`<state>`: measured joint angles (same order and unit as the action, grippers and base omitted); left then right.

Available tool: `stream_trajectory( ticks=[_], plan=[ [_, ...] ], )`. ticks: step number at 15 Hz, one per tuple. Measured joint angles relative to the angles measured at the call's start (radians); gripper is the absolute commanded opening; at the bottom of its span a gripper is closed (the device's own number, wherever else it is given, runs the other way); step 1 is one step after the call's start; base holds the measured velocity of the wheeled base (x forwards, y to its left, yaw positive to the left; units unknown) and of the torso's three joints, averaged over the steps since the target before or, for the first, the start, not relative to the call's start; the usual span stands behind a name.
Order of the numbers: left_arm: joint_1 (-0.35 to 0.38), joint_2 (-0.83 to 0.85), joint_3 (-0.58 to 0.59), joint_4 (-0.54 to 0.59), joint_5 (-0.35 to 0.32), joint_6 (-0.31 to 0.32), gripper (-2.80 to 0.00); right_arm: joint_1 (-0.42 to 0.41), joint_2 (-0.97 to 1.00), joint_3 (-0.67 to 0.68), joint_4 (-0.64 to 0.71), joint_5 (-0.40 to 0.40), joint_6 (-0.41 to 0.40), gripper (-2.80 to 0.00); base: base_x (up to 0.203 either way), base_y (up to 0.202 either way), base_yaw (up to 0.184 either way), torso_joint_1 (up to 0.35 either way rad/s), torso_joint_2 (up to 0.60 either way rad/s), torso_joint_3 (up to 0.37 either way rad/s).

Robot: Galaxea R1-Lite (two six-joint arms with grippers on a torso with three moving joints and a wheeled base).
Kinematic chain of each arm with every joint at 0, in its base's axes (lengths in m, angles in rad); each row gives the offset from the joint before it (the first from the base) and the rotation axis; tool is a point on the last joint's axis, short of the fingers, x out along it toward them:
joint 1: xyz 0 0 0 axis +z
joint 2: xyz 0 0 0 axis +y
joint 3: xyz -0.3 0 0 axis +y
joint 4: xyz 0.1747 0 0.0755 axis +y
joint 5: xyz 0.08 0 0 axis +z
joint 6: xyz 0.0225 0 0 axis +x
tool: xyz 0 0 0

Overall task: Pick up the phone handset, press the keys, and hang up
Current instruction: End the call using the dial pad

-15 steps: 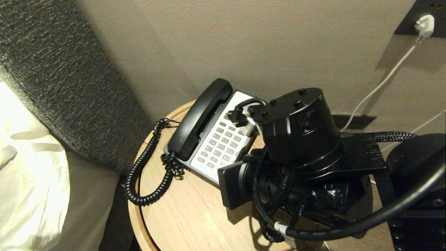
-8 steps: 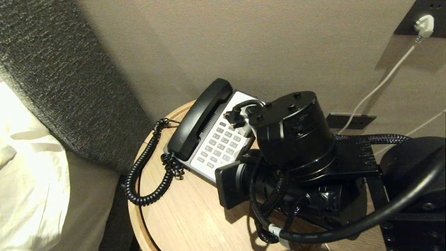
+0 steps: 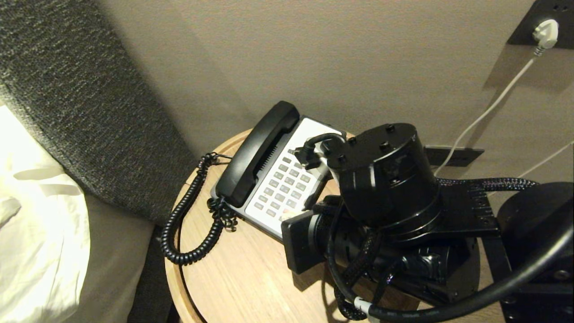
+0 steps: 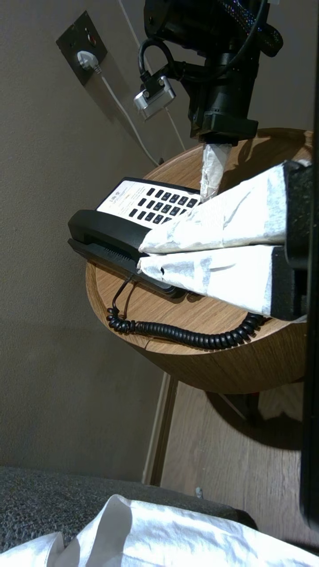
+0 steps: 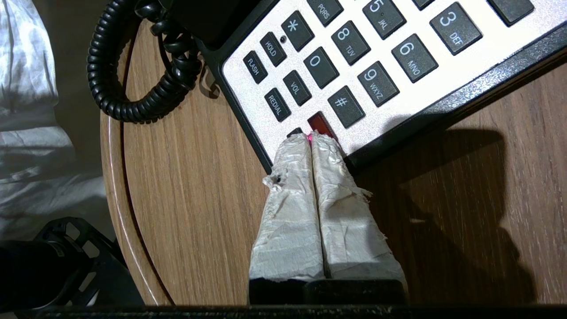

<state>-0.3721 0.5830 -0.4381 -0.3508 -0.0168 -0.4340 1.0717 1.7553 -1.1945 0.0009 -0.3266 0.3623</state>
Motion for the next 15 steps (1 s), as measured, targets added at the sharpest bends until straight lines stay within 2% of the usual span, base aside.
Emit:
stream_trajectory(
  ticks=[15],
  plan=[
    [-0.001,-0.005,0.003,0.0,-0.018,-0.029,-2.8,0.019,-0.027,-0.042,0.005,0.01,0.011,-2.8,0.0,0.0,0.0,0.0,0.0,0.0]
  ],
)
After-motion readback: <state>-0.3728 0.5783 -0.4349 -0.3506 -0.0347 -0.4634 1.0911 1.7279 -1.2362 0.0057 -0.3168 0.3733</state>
